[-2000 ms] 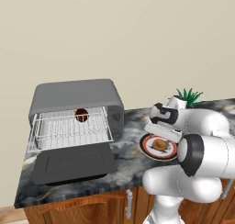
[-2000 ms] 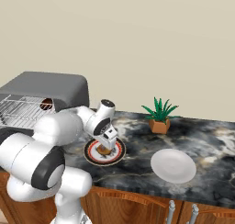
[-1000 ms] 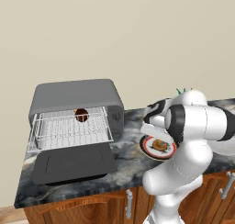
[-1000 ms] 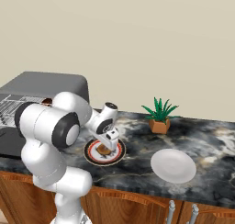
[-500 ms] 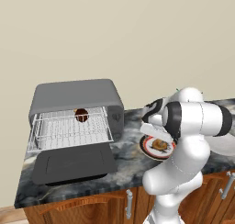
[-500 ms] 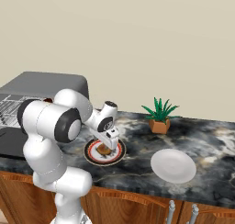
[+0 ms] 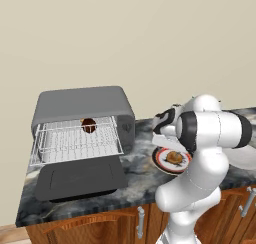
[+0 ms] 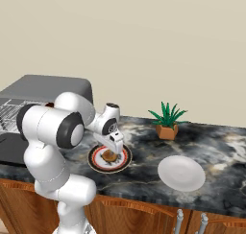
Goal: Open the toaster oven door. Place the bread on the top rack in the toaster oven and place the steak on the bottom rack.
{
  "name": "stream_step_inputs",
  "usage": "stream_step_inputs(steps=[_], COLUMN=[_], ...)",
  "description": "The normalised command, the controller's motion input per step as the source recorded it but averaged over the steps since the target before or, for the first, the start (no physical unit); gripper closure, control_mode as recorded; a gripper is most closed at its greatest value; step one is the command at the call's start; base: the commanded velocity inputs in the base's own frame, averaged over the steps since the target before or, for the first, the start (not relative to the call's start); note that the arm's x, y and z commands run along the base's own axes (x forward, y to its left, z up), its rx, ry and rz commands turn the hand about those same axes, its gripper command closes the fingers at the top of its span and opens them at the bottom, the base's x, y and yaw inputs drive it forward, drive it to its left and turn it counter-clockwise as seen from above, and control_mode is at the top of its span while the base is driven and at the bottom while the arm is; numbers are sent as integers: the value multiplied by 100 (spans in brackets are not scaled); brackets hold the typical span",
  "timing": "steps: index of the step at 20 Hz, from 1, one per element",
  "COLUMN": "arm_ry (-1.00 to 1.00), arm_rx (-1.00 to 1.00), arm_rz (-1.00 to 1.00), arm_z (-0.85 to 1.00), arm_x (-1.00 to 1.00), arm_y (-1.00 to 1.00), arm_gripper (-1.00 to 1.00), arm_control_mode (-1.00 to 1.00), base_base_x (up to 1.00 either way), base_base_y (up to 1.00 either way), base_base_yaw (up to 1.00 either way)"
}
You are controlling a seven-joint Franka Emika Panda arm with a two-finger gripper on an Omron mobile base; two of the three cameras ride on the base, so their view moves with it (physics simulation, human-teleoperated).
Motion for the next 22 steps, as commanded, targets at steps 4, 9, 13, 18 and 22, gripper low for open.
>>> stream_step_inputs(steps=[4, 9, 13, 18, 22], arm_ry=[4, 3, 10, 7, 4], arm_rx=[-3, 0, 0, 2, 2], arm_rz=[0, 0, 0, 0, 0], arm_z=[14, 13, -1, -7, -12], arm_x=[0, 0, 0, 2, 0], arm_y=[-9, -11, -5, 4, 6], arm_gripper=[-100, -100, -100, -100, -100], arm_control_mode=[-100, -100, -100, -100, -100], base_base_x=[0, 0, 0, 0, 0], base_base_y=[0, 0, 0, 0, 0], base_base_yaw=[0, 0, 0, 0, 0])
